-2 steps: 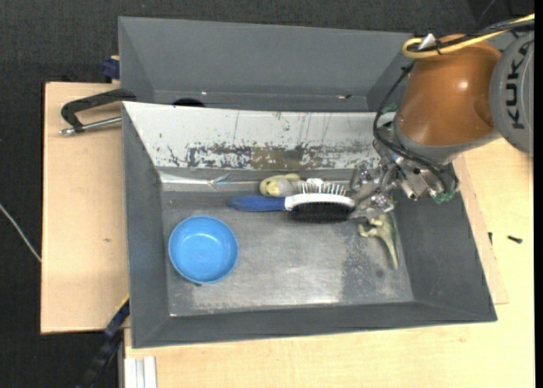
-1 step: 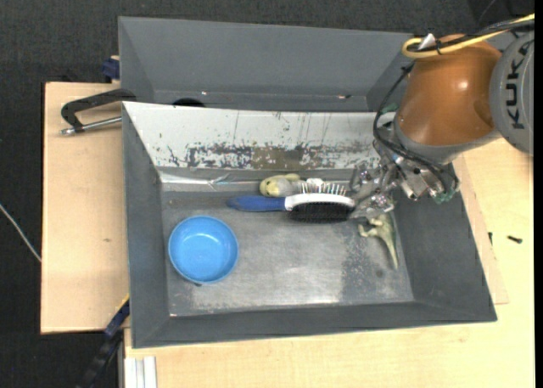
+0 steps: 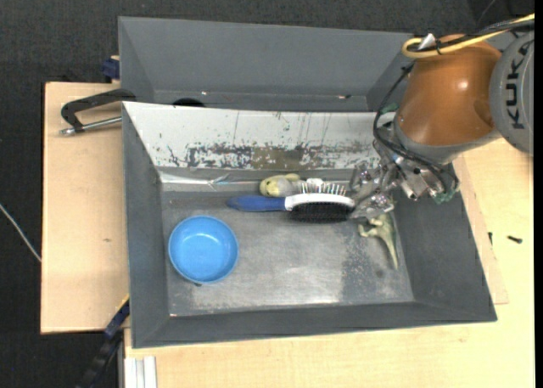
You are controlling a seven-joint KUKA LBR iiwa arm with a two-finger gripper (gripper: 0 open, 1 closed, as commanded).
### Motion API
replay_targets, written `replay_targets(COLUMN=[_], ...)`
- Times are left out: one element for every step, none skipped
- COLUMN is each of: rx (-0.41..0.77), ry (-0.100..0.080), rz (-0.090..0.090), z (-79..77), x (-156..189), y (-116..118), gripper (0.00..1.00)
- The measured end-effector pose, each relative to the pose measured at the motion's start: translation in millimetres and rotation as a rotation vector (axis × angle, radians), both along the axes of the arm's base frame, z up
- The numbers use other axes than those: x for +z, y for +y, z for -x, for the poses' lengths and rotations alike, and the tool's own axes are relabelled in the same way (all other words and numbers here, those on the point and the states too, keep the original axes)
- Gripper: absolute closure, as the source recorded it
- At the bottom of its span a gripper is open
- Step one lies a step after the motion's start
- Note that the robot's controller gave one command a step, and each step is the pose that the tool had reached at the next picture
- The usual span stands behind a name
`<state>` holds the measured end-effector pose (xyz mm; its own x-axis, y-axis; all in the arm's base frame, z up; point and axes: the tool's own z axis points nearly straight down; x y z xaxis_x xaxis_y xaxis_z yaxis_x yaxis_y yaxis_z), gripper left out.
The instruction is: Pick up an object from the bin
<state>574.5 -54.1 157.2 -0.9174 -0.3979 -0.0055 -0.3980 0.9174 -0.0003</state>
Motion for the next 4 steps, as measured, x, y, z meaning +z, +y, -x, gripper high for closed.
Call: replay_targets(rx=[0.0,0.0,0.0,0.0], ry=[0.0,0.0,0.0,0.0], rz=[0.0,0.0,0.0,0.0], z=[0.0,0.0,0.0,0.0], x=[0.0,0.0,0.0,0.0], y=[0.0,0.0,0.0,0.0], gripper=[1.0,1.0,1.0,1.0])
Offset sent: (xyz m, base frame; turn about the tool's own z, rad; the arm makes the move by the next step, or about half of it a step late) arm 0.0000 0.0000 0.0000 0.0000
